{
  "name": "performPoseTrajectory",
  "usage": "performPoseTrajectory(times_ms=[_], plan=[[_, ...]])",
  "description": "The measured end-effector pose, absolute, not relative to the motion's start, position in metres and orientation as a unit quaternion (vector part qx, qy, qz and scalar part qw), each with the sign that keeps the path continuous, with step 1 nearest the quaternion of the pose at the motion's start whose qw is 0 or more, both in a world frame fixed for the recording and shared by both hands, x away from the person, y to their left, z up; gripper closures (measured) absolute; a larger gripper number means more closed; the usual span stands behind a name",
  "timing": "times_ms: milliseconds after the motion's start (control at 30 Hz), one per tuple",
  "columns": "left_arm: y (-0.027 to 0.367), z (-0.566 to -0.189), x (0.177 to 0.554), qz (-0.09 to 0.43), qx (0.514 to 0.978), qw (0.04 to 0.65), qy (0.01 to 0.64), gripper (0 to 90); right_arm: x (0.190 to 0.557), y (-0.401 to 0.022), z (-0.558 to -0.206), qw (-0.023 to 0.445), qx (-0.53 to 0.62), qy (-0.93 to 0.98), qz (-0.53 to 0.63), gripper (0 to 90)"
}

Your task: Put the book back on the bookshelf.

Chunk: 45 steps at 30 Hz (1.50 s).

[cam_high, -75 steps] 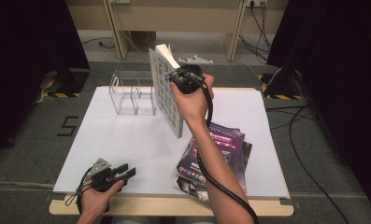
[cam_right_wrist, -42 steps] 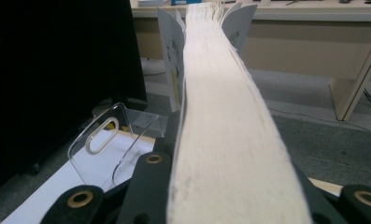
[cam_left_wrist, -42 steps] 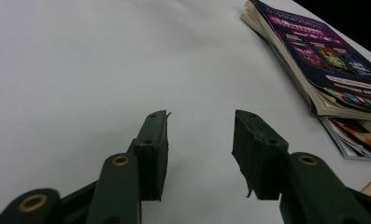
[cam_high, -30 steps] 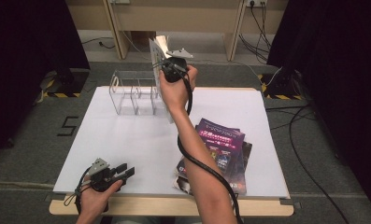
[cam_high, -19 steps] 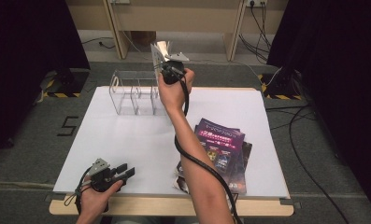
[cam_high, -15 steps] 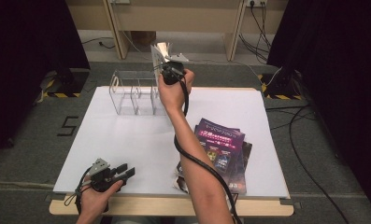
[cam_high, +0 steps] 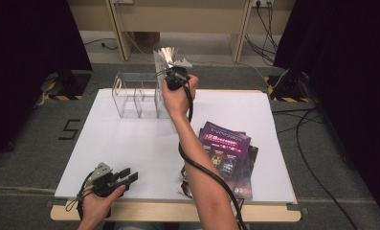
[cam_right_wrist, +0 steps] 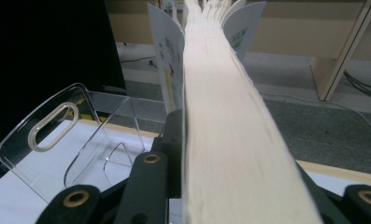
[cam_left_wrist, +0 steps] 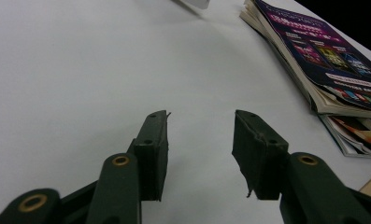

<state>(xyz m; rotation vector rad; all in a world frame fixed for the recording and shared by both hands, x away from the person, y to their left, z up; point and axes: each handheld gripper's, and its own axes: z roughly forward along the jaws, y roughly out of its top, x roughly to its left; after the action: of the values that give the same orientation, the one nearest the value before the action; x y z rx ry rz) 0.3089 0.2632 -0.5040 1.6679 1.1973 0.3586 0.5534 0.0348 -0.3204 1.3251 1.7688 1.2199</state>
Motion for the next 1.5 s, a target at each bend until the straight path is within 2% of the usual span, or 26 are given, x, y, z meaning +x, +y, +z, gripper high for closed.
performPoseTrajectory(times_ms=[167, 633, 767, 1067, 1500], plan=[[0.262, -0.504, 0.308, 0.149, 0.692, 0.505, 0.495, 54.9, 0.549, 0.033, -0.319, 0.293, 0.500, 0.679, 0.450, 66.6], [0.264, -0.504, 0.309, 0.149, 0.692, 0.504, 0.496, 54.9, 0.542, 0.028, -0.314, 0.277, 0.492, 0.686, 0.459, 63.0], [0.263, -0.504, 0.309, 0.149, 0.692, 0.504, 0.495, 55.0, 0.541, 0.027, -0.314, 0.274, 0.492, 0.690, 0.455, 64.3], [0.263, -0.504, 0.309, 0.148, 0.692, 0.503, 0.496, 54.9, 0.546, 0.028, -0.313, 0.270, 0.503, 0.697, 0.434, 74.1], [0.264, -0.504, 0.309, 0.147, 0.690, 0.505, 0.496, 54.9, 0.553, 0.035, -0.309, 0.288, 0.499, 0.686, 0.445, 74.8]])
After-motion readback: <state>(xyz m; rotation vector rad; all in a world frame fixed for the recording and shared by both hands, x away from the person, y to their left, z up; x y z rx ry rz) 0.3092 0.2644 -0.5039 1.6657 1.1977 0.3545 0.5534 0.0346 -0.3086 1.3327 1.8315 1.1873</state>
